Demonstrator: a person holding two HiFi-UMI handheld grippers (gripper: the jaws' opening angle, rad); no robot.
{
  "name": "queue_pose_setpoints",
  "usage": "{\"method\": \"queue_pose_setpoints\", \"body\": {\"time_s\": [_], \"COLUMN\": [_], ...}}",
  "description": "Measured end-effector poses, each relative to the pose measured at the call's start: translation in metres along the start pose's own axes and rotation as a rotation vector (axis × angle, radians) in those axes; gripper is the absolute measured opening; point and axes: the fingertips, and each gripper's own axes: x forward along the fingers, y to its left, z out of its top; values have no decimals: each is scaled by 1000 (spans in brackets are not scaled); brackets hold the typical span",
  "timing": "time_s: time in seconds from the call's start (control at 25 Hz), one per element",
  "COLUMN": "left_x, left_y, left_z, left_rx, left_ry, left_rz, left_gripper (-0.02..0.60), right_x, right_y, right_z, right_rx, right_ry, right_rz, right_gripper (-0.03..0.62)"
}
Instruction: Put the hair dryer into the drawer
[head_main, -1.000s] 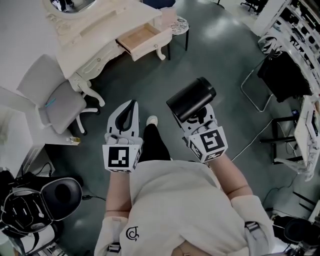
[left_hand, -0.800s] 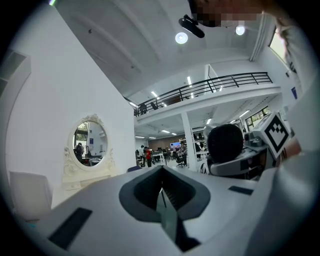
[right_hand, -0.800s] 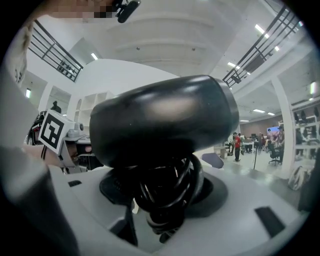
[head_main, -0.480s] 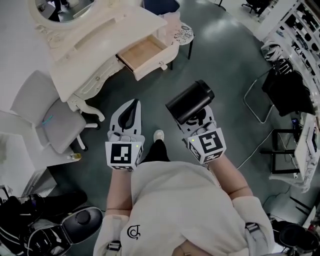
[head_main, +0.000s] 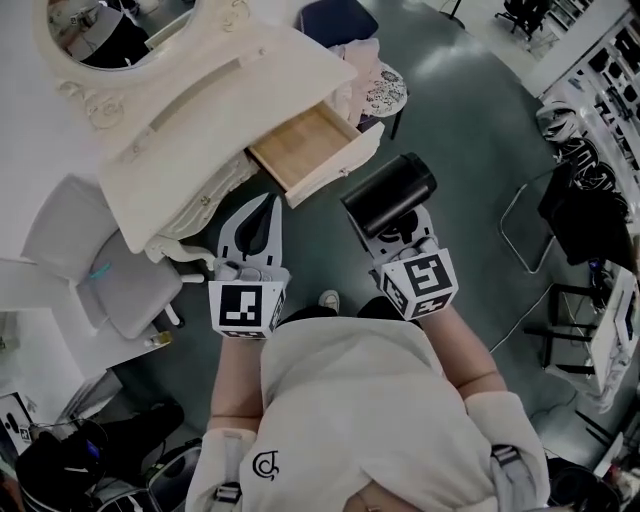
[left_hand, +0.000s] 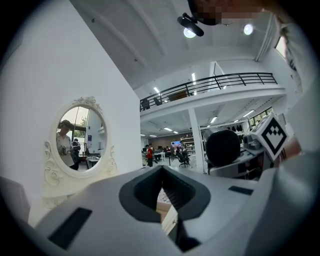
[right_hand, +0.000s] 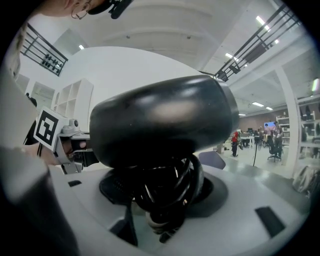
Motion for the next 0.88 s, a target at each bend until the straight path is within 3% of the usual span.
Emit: {"method": "queue_pose_setpoints", "body": {"time_s": [0.24,0.52,0.88], "left_x": [37,88,141], "left_y": [39,66,89], "left_z": [-11,-26,-27], "left_rx": [-15,-20,-73], "left_ry": [22,57,63], "left_rz": [85,264,586], "left_gripper": [14,13,14], "right_x": [68,149,234], "right_y": [-19,-51,-81], "right_z": [4,1,6], "right_rx": [-1,-22,-119], "right_ry": [22,54,119], "right_rz": [91,299,624], "right_gripper": [256,256,258]}}
